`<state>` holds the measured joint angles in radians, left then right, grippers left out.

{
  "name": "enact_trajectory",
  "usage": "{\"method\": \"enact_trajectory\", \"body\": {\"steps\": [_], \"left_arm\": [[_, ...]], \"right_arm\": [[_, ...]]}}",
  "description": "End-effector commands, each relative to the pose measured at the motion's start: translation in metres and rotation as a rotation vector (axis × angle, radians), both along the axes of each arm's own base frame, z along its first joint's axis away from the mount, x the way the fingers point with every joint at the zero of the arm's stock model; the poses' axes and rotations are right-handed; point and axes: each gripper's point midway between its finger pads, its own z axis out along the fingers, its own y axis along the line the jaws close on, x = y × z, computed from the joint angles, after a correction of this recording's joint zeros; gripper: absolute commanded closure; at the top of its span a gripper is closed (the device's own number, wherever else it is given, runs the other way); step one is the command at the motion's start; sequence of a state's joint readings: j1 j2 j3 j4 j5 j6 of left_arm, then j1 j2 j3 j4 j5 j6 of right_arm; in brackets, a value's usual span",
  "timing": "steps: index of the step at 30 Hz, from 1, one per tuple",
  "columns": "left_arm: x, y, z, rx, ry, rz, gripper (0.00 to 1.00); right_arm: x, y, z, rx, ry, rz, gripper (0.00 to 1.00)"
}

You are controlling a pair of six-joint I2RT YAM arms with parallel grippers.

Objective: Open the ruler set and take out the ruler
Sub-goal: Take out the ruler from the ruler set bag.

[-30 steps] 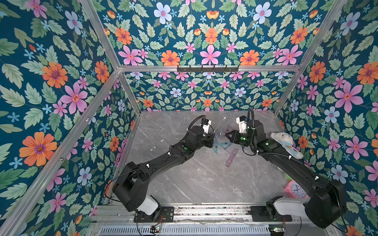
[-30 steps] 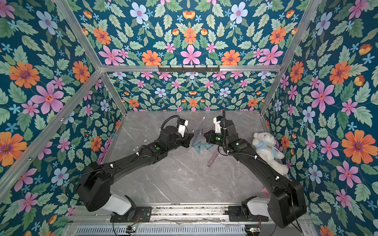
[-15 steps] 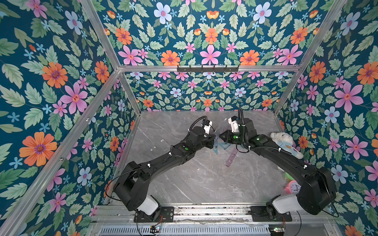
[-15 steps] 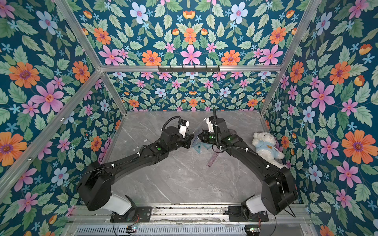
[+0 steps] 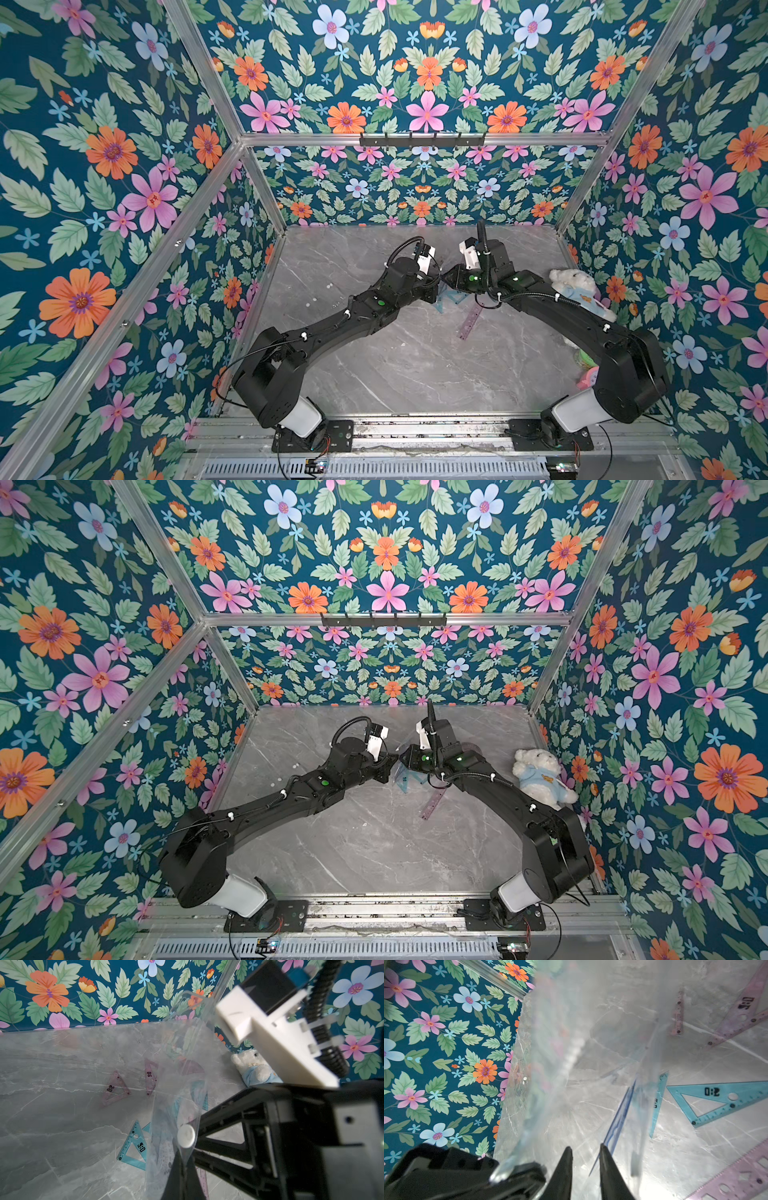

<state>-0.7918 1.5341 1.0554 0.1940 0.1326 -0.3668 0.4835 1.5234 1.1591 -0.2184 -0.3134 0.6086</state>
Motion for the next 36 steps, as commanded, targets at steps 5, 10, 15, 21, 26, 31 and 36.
{"method": "enact_trajectory", "body": {"steps": [5,10,15,21,26,31,36], "left_arm": [[0.001,-0.005,0.016,-0.042,-0.032,-0.011,1.00],[0.000,-0.006,0.017,-0.042,-0.036,-0.012,1.00],[0.001,-0.007,0.016,-0.042,-0.035,-0.012,1.00],[0.001,-0.009,0.017,-0.043,-0.035,-0.017,1.00],[0.002,-0.009,0.016,-0.043,-0.034,-0.017,1.00],[0.002,-0.010,0.016,-0.042,-0.036,-0.017,1.00],[0.002,-0.009,0.015,-0.039,-0.034,-0.016,1.00]], "right_arm": [[0.003,0.001,-0.012,-0.020,0.016,0.000,0.74],[0.005,0.002,-0.015,-0.023,0.023,0.003,0.73],[0.006,0.005,-0.014,-0.009,0.023,0.012,0.73],[0.006,0.008,-0.013,0.004,0.022,0.020,0.79],[0.005,0.008,-0.015,-0.001,0.026,0.026,0.85],[0.005,0.010,-0.016,0.001,0.034,0.037,0.86],[0.005,0.010,-0.014,0.007,0.025,0.038,0.94]]}}
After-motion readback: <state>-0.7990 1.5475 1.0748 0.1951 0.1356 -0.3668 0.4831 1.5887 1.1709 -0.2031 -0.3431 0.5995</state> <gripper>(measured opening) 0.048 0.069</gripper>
